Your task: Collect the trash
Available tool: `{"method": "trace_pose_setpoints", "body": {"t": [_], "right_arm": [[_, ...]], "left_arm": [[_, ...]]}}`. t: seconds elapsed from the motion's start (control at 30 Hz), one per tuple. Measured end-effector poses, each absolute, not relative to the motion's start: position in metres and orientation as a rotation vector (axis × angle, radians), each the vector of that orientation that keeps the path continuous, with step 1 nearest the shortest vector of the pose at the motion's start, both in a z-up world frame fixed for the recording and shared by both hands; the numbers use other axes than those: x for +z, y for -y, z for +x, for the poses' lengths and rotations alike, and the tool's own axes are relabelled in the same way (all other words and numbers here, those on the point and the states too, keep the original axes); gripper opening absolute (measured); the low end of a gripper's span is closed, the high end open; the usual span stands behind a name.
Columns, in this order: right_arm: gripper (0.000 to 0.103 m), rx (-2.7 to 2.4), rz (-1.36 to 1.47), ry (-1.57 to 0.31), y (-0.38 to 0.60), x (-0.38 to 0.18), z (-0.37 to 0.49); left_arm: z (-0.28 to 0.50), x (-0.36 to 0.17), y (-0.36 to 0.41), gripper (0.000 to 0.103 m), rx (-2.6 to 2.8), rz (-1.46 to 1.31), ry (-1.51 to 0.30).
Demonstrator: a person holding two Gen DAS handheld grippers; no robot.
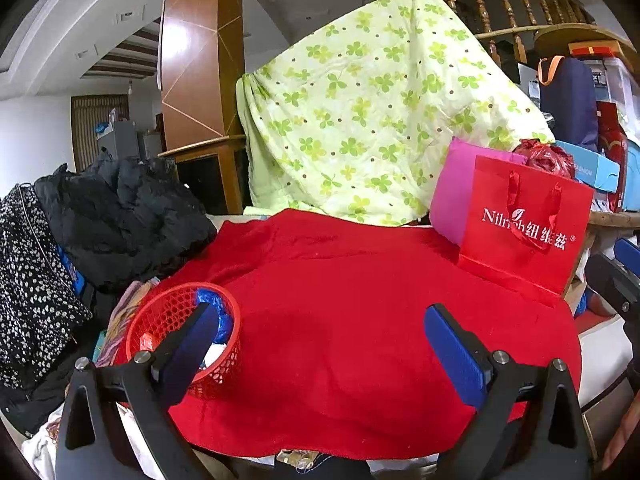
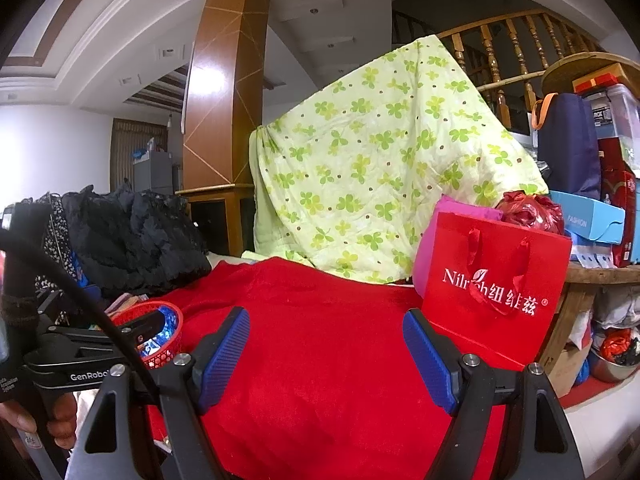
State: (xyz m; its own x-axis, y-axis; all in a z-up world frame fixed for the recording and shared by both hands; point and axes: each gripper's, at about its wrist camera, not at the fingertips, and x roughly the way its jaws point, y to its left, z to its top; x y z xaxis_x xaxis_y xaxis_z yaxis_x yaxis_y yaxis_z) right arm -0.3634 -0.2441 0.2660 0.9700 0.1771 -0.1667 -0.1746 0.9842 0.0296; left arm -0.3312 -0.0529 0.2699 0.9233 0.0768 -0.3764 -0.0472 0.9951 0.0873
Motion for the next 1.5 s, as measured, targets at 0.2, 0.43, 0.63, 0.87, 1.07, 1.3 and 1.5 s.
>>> {"method": "trace_pose_setpoints", "body": {"t": [0.2, 0.43, 0.63, 0.87, 1.07, 1.3, 1.5], "right_arm": [[0.082, 0.174, 0.030, -0.139, 0.251, 0.274, -0.373], [0.085, 0.171, 0.046, -0.100, 0.257, 0.281, -0.384], [0.085, 0.168, 0.044, -0.079, 0.259, 0.284, -0.390], [0.085, 0.167, 0.052, -0.087, 0.261, 0.282, -0.393], [0.085, 0.167, 0.051, -0.085, 0.262, 0.283, -0.392], [0.085, 0.169, 0.048, -0.080, 0.264, 0.283, -0.394], [0.085, 0.168, 0.038, -0.077, 0.261, 0.290, -0.397]], "left_arm": [[-0.338, 0.282, 0.059, 0.102, 0.064, 0.092, -0.362], [-0.343, 0.288, 0.061, 0.102, 0.071, 0.100, -0.351], [-0.346, 0.292, 0.064, 0.102, 0.072, 0.110, -0.342], [-0.346, 0.291, 0.067, 0.102, 0.069, 0.114, -0.344], [-0.347, 0.290, 0.067, 0.102, 0.079, 0.119, -0.348], [-0.349, 0.290, 0.064, 0.102, 0.078, 0.113, -0.342], [-0.352, 0.289, 0.063, 0.102, 0.073, 0.111, -0.342]]}}
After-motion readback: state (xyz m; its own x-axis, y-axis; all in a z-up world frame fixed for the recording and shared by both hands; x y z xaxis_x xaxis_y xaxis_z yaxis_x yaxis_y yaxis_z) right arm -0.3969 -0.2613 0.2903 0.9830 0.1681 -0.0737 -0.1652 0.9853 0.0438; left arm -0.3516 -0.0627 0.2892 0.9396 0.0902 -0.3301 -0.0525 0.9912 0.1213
